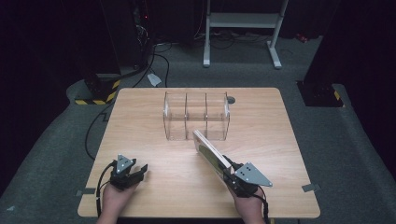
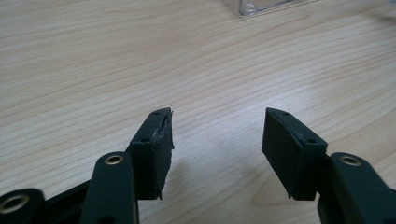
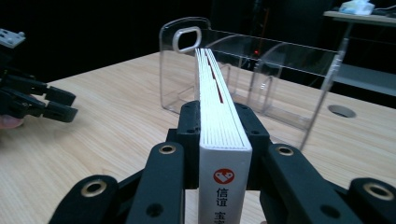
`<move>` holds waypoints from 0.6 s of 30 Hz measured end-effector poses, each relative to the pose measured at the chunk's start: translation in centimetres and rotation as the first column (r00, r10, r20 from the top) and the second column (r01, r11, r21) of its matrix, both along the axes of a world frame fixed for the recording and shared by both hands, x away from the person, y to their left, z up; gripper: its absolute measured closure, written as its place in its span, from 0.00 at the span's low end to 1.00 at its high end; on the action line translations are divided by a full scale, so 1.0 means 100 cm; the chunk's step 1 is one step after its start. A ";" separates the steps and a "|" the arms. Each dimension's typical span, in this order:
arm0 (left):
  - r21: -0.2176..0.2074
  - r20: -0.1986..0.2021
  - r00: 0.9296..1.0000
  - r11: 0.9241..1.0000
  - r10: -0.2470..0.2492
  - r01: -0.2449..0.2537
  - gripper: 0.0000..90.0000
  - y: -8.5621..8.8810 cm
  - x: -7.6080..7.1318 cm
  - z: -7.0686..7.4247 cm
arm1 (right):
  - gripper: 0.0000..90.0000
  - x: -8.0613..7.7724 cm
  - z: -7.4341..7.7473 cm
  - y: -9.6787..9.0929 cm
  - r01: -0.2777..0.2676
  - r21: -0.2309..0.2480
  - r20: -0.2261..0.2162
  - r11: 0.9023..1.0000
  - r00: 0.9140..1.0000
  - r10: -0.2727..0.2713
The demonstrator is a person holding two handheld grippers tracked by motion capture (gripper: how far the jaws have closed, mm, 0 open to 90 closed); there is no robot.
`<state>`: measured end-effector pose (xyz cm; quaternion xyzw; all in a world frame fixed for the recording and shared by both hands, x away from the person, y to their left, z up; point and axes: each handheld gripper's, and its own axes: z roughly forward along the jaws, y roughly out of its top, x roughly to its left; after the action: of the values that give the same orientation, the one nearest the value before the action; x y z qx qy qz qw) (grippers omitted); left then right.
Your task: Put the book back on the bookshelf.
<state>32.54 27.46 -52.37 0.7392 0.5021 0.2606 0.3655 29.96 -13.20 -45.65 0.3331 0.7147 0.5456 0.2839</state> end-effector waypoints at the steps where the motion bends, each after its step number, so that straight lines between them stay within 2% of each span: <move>1: 0.002 -0.008 1.000 1.000 0.005 -0.005 0.47 0.000 0.001 0.000 | 0.84 0.000 0.000 -0.002 0.007 0.000 0.000 1.000 1.000 -0.007; 9: 0.024 -0.050 0.999 1.000 0.016 -0.015 0.44 -0.001 0.009 -0.003 | 0.84 -0.001 -0.001 -0.017 0.074 -0.007 0.004 0.997 0.997 -0.074; 12: 0.015 -0.085 0.996 1.000 0.007 -0.006 0.39 -0.001 0.013 -0.004 | 0.84 -0.002 -0.001 -0.021 0.096 -0.004 0.004 0.995 0.995 -0.096; 18: 0.024 -0.085 0.996 1.000 0.002 0.000 0.38 -0.002 0.016 -0.004 | 0.84 -0.004 -0.003 -0.031 0.140 0.000 -0.003 0.990 0.990 -0.140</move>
<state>34.13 27.22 -52.72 0.7536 0.5146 0.2352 0.3346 29.56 -16.33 -45.96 0.3830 0.6899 0.5240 0.3205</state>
